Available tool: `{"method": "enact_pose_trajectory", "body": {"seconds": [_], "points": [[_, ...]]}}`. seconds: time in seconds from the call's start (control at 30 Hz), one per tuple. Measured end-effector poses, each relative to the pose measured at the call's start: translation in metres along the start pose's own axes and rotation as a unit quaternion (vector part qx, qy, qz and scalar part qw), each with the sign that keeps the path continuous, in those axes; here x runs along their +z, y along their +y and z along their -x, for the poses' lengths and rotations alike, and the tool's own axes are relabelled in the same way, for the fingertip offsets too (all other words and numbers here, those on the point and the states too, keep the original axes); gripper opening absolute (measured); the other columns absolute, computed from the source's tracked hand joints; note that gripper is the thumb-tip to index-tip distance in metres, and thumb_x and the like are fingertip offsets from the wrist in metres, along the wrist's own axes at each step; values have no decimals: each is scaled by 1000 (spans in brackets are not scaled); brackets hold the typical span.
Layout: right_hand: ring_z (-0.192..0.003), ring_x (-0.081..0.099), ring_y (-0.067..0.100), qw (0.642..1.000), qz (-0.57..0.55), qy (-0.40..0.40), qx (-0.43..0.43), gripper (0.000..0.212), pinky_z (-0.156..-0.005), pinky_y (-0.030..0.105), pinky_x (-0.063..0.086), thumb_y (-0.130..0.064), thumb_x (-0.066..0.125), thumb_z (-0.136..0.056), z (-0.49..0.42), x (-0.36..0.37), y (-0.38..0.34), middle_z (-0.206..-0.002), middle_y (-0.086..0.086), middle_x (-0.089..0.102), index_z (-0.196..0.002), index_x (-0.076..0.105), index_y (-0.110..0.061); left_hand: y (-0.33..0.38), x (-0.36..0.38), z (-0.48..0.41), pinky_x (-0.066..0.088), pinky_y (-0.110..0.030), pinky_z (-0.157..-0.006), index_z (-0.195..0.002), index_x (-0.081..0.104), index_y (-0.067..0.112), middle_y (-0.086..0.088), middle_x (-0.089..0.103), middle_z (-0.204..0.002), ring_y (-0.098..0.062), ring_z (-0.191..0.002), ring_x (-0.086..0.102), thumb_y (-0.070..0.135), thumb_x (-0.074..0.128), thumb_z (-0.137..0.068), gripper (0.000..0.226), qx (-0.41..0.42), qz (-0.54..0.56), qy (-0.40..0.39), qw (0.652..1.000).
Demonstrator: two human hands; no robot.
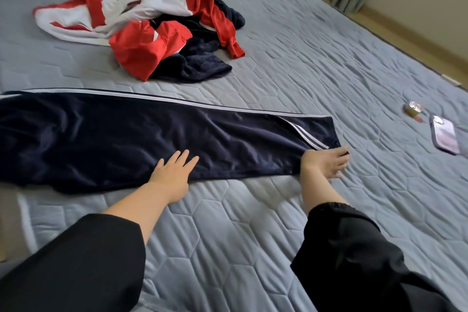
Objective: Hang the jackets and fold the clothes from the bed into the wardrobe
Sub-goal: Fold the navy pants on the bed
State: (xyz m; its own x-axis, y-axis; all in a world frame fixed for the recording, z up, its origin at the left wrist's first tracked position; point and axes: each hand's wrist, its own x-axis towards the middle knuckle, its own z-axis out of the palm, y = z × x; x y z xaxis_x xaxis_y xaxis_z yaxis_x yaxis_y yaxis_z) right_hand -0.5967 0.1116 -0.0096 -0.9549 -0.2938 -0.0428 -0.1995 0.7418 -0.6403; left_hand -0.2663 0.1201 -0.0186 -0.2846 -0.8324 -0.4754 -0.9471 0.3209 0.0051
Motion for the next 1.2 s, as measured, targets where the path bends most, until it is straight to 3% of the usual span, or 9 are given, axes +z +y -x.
{"method": "enact_pose_trajectory", "body": {"seconds": [0.1, 0.23, 0.33, 0.43, 0.53, 0.67, 0.8, 1.03, 1.2], "points": [[-136, 26, 31, 984, 57, 0, -167, 60, -113, 47, 12, 4, 53, -75, 11, 13, 18, -144, 13, 33, -132, 47, -13, 0, 1, 0, 7, -44, -118, -152, -4, 31, 2, -12, -160, -17, -147, -9, 12, 37, -90, 76, -5, 17, 0, 1000], [-117, 40, 34, 922, 181, -112, -323, 35, -95, 40, 31, -3, 51, -81, 5, 26, 34, -121, 15, 54, -113, 63, -7, -1, -4, -3, 7, -44, -118, -152, -1, 31, 2, -11, -160, -17, -147, -9, 21, 40, -92, 73, -2, 30, -27, 999], [-130, 34, 33, 909, 222, -171, -308, 45, -103, 41, 29, -11, 43, -90, -9, 31, 23, -140, 16, 43, -134, 47, -6, 0, -7, -5, 7, -46, -117, -152, 0, 31, 1, -10, -160, -18, -147, -8, 29, 42, -93, 72, 0, 37, -42, 998], [-146, 10, 27, 946, 193, -137, -222, 67, -115, 50, 11, -16, 40, -91, -25, 29, -5, -160, 8, 11, -152, 13, -11, 1, -7, -7, 7, -47, -117, -152, 0, 32, 0, -10, -160, -19, -147, -8, 35, 43, -93, 73, 0, 35, -47, 998], [-148, 3, 24, 953, 174, -117, -219, 70, -117, 51, 5, -14, 37, -91, -30, 31, -28, -161, 7, 2, -153, 5, -11, 0, -5, -9, 6, -47, -117, -152, -1, 34, 0, -11, -160, -19, -147, -9, 39, 42, -93, 73, 1, 37, -55, 998], [-147, 8, 24, 891, 220, -170, -358, 62, -116, 48, 8, -21, 40, -94, 7, 49, -30, -160, 8, 9, -151, 17, -12, -2, -2, -13, 6, -47, -117, -152, -1, 35, 1, -10, -160, -19, -147, -8, 54, 33, -96, 68, 5, 40, -61, 997], [-147, 11, 23, 781, 211, -249, -533, 56, -116, 49, 6, -32, 39, -97, 73, 71, -12, -159, 7, 16, -150, 26, -16, -12, -1, -12, 2, -44, -118, -152, 7, 35, 5, -5, -161, -14, -147, -7, 54, 18, -99, 57, 22, 95, -38, 995], [-148, -5, 25, 852, 291, -253, -354, 63, -116, 56, -3, -28, 30, -96, 116, 84, -17, -161, 8, -2, -153, 9, -14, -100, 23, 19, 3, -48, -117, -152, 4, 33, 7, -5, -161, -14, -147, -9, 49, 15, -101, 55, -120, 38, 57, 990], [-148, 0, 25, 733, 210, -307, -570, 60, -115, 52, 1, -36, 33, -98, 205, 100, -45, -161, 7, 4, -152, 14, -19, -143, 42, 43, 2, -42, -118, -152, -4, 33, 6, -12, -160, -13, -146, -13, 48, 19, -101, 58, -95, 54, 69, 992]]}}
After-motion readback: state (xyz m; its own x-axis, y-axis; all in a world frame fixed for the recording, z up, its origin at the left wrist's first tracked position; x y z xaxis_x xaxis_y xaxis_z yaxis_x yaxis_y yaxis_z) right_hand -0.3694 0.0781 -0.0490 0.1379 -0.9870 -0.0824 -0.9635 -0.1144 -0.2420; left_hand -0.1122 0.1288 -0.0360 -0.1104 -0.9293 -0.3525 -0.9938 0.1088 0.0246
